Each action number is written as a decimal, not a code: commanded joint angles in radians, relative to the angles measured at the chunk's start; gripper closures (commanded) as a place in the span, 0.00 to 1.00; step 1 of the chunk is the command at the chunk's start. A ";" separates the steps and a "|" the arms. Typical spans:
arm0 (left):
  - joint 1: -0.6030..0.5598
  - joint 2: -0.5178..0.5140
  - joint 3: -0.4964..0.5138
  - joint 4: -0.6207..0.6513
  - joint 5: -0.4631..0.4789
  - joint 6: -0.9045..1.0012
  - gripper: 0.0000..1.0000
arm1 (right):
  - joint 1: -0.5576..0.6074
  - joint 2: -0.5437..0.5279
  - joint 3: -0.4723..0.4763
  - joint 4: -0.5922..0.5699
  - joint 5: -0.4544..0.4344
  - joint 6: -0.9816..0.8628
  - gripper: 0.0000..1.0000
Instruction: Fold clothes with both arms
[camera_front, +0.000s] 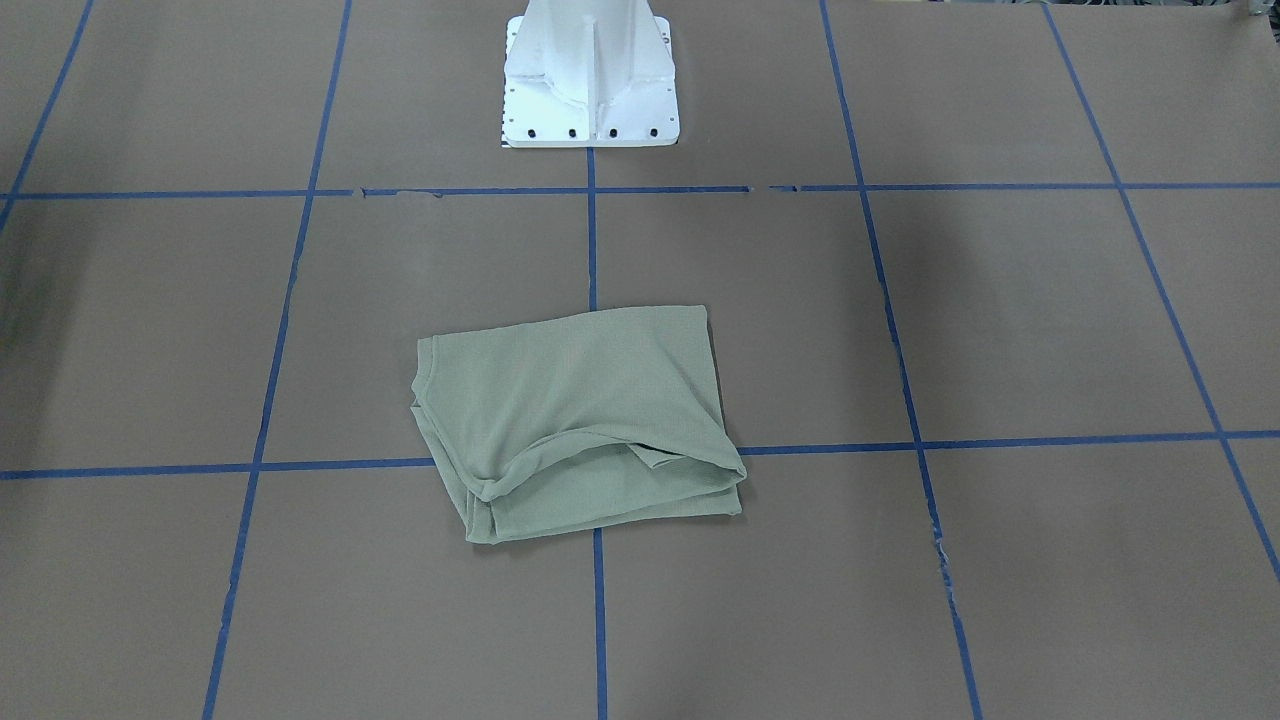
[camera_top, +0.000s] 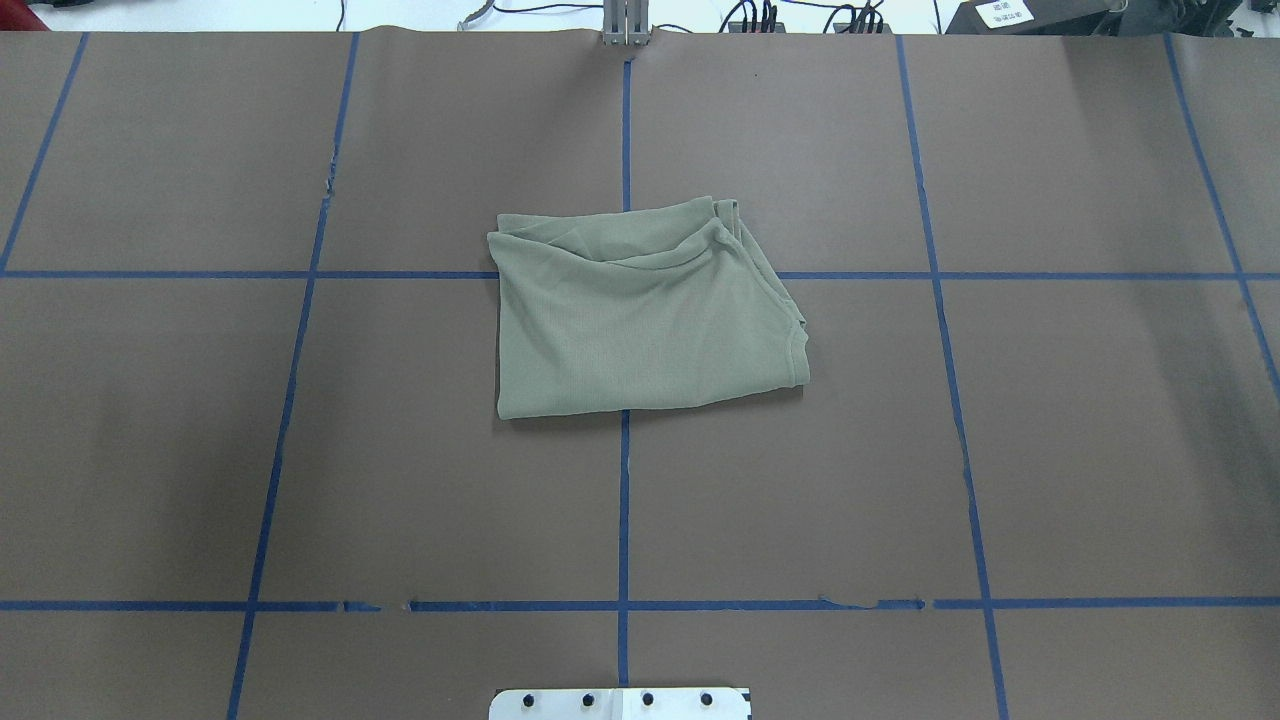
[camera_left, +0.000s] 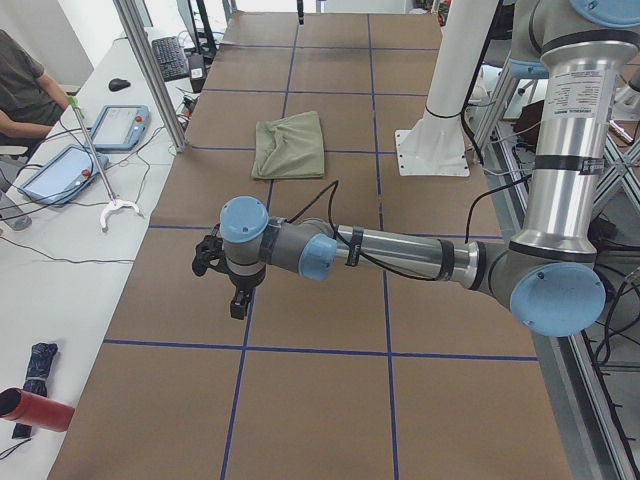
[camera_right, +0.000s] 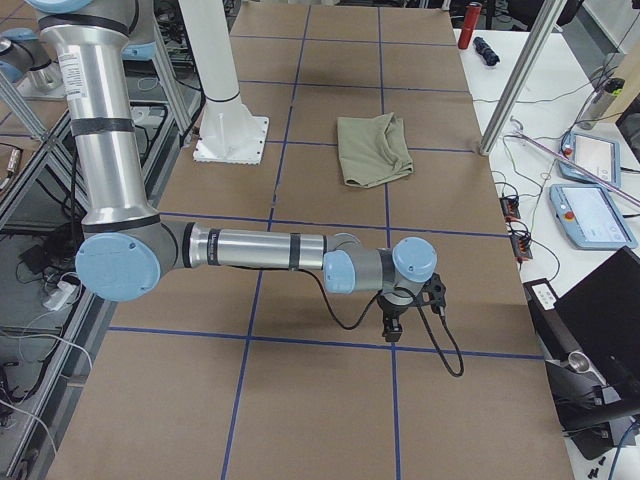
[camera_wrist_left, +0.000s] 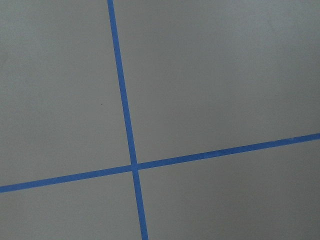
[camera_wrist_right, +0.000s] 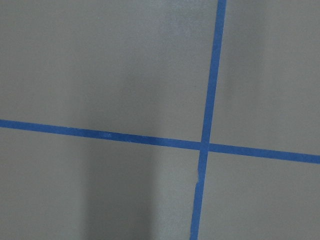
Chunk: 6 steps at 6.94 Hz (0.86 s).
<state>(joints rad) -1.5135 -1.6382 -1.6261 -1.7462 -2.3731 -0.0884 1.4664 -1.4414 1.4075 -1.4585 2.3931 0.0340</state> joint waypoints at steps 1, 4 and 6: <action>0.001 -0.002 -0.001 0.001 0.000 -0.001 0.00 | 0.000 0.001 -0.001 0.001 0.000 0.001 0.00; 0.001 -0.008 -0.004 0.001 0.002 -0.005 0.00 | 0.002 -0.001 -0.001 0.004 0.000 0.003 0.00; 0.002 -0.015 -0.004 0.002 0.003 -0.048 0.00 | 0.003 -0.001 0.001 0.004 0.001 0.003 0.00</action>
<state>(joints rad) -1.5120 -1.6504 -1.6311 -1.7441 -2.3705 -0.1070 1.4683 -1.4419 1.4071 -1.4543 2.3940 0.0368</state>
